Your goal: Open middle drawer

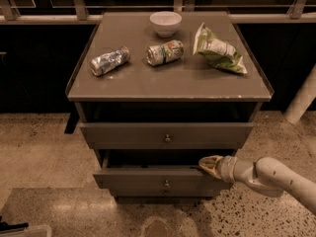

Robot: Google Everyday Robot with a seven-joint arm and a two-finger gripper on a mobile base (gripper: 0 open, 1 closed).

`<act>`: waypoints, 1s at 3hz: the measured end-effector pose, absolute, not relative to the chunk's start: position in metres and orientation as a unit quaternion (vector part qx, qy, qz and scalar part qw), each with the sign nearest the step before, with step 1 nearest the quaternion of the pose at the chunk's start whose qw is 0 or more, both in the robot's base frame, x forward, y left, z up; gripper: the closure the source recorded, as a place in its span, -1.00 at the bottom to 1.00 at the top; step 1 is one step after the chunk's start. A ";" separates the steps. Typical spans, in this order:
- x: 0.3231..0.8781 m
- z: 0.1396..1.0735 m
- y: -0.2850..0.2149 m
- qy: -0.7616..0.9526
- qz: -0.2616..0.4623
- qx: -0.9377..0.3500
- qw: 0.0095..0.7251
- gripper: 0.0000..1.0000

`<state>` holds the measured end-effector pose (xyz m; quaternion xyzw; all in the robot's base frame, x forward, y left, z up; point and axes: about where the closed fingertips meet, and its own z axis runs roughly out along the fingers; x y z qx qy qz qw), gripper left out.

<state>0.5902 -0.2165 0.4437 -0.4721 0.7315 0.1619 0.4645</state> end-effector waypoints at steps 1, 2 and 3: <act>0.590 0.444 -0.216 0.732 0.162 -0.472 0.464 1.00; 0.596 0.442 -0.208 0.729 0.157 -0.487 0.455 1.00; 0.599 0.437 -0.205 0.729 0.148 -0.509 0.432 1.00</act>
Offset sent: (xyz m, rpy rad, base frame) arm 0.0140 0.0141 -0.0018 -0.0736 0.0030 0.0469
